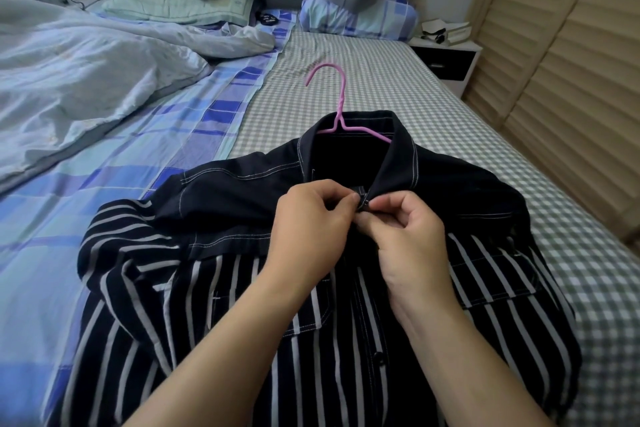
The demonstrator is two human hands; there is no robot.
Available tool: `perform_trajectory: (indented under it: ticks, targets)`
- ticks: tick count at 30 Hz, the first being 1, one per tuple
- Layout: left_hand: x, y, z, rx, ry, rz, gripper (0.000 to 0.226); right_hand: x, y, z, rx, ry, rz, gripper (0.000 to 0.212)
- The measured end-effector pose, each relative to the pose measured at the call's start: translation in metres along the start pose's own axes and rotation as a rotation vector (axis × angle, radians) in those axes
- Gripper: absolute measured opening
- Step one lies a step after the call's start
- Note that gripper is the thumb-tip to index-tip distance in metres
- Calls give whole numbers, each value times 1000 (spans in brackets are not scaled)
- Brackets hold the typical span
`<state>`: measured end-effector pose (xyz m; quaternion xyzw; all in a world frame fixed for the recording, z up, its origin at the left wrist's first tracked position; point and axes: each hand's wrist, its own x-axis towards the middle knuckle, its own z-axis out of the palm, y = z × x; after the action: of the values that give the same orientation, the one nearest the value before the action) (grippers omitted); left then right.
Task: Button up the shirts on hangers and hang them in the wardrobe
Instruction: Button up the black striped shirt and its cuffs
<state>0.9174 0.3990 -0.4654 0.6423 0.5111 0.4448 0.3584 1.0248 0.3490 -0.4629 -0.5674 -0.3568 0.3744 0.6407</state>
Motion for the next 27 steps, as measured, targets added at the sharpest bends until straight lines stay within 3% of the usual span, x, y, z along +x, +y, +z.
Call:
perform_trajectory:
  ticks: [5,7,12,17,22,24,26,27]
  targets:
    - [-6,-4,5,237,47,250,24,0,0,-4,-108,6,-75,35]
    - [-6,-9,5,242,23,288,29,0,0,-6,-160,15,-104,39]
    - [4,-16,1,95,-13,237,17,2,-3,-14,-373,-25,-201,39]
    - [7,-18,4,270,61,369,14,9,-6,-23,-553,-8,-444,33]
    - [6,-27,13,353,48,418,18,17,-1,-26,-456,-126,-325,35]
    - [12,-34,10,493,58,452,25,27,2,-29,-381,-72,-255,27]
    - [26,-40,4,611,62,449,25,38,5,-30,-363,46,-200,5]
    - [33,-40,1,619,55,411,20,41,5,-27,-398,76,-164,10]
